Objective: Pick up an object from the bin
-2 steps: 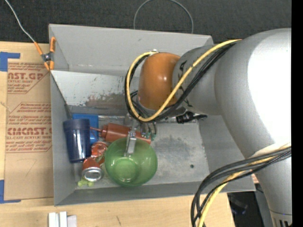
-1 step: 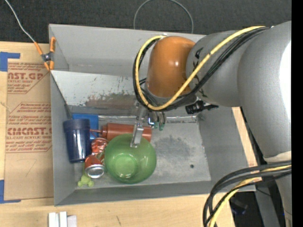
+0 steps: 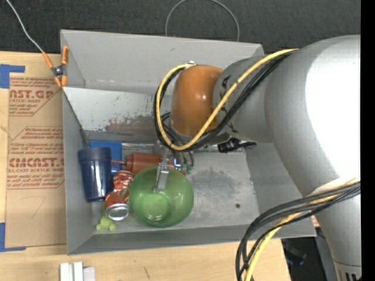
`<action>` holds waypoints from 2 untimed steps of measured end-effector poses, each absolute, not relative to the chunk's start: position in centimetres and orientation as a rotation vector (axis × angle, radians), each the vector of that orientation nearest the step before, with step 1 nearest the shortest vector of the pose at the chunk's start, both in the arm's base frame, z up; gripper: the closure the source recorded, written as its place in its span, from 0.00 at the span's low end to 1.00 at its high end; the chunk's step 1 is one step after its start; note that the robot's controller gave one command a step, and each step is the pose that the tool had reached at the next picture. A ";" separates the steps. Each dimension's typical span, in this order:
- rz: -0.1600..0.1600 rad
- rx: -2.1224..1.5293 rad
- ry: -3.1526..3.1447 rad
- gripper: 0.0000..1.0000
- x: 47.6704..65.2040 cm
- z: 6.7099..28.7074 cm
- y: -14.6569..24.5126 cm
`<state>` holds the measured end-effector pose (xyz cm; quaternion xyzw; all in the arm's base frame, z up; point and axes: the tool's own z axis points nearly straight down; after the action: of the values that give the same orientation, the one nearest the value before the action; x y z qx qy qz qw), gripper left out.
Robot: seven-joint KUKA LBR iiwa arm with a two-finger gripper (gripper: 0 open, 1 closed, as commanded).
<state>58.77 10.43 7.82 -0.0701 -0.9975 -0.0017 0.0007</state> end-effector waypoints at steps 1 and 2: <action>-0.011 -0.415 -3.122 0.00 57.8 7.0 11.3; -0.006 -0.220 -3.134 1.00 58.8 7.8 10.5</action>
Offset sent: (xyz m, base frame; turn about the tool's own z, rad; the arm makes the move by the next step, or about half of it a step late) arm 0.0000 0.0000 0.0000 0.0000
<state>58.79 10.46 7.80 -0.0700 -0.9975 -0.0018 0.0000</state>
